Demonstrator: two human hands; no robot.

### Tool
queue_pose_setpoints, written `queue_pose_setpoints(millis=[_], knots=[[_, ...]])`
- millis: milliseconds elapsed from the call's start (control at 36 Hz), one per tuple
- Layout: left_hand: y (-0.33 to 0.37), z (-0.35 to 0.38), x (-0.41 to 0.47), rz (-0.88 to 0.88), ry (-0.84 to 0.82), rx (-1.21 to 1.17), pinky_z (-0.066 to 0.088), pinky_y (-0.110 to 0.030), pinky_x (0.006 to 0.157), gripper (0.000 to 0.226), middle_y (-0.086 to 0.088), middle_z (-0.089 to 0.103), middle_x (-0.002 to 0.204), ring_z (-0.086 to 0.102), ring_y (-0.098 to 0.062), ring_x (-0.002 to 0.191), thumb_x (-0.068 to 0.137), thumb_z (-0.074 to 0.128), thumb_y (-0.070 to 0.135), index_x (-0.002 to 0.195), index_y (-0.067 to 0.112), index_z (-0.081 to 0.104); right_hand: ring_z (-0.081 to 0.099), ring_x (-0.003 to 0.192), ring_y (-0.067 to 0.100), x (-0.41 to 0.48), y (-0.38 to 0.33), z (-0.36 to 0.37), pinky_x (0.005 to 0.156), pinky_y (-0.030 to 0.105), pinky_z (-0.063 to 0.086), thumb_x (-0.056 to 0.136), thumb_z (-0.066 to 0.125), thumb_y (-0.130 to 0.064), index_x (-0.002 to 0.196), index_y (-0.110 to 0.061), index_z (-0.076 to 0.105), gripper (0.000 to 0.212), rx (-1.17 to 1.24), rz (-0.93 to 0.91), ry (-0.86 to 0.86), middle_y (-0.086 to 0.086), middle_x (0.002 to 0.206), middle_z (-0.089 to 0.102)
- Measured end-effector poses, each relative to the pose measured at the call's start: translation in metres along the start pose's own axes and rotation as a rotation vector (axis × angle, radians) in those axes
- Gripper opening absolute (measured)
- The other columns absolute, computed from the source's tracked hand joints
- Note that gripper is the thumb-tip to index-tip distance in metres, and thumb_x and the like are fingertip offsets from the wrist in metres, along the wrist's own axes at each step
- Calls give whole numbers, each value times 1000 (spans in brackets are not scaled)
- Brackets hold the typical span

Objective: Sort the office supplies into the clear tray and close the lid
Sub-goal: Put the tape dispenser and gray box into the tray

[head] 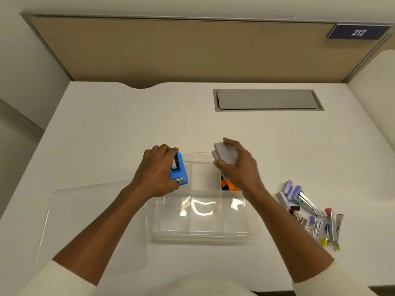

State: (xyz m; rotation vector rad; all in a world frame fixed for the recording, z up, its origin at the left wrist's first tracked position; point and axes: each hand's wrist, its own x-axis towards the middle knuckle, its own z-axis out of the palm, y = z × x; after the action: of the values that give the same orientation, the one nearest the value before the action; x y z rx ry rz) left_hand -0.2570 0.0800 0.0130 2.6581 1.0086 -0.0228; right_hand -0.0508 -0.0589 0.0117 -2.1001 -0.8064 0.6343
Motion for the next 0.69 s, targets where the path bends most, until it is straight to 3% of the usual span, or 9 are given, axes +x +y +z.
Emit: queue_pose_setpoints(millis=[83, 194, 306, 389, 500, 694], knots=[[-7, 1, 8, 60, -62, 85, 35, -35, 109, 95, 2, 53, 135, 51, -22, 121, 66, 85, 45, 148, 21, 44, 59, 112, 20, -3, 0, 34, 91, 32, 53, 81, 80, -47, 145, -38, 44, 73, -71, 22, -37, 0, 129, 58], [-9, 5, 18, 106, -126, 152, 36, -36, 109, 91, 1, 54, 135, 51, -23, 122, 70, 83, 49, 148, 22, 43, 57, 112, 23, -6, 0, 68, 83, 29, 48, 88, 66, -60, 150, -35, 34, 74, -179, 50, -21, 7, 129, 54], [-14, 9, 28, 147, -173, 221, 38, -36, 107, 82, 1, 57, 130, 53, -23, 118, 73, 79, 51, 141, 21, 46, 58, 113, 26, -10, -2, 83, 81, 34, 53, 103, 49, -40, 152, -34, 32, 51, -287, 50, 32, 10, 128, 51], [-14, 13, 33, 155, -213, 234, 40, -37, 104, 78, 1, 61, 127, 55, -23, 114, 72, 80, 51, 136, 19, 48, 57, 113, 28, -12, -3, 87, 81, 36, 55, 100, 56, -23, 152, -29, 33, 57, -342, 55, 31, 12, 128, 50], [-14, 20, 38, 149, -273, 217, 40, -36, 102, 75, 1, 61, 125, 55, -22, 112, 72, 83, 50, 131, 21, 48, 58, 114, 28, -9, -4, 90, 85, 37, 57, 96, 62, -19, 149, -24, 36, 60, -329, 124, 31, 13, 132, 52], [-14, 18, 46, 153, -330, 195, 37, -35, 106, 81, 2, 59, 132, 53, -21, 118, 71, 86, 56, 135, 24, 47, 62, 107, 23, -1, -3, 91, 78, 29, 56, 92, 69, -17, 141, -21, 41, 57, -273, 141, 87, 10, 127, 55]])
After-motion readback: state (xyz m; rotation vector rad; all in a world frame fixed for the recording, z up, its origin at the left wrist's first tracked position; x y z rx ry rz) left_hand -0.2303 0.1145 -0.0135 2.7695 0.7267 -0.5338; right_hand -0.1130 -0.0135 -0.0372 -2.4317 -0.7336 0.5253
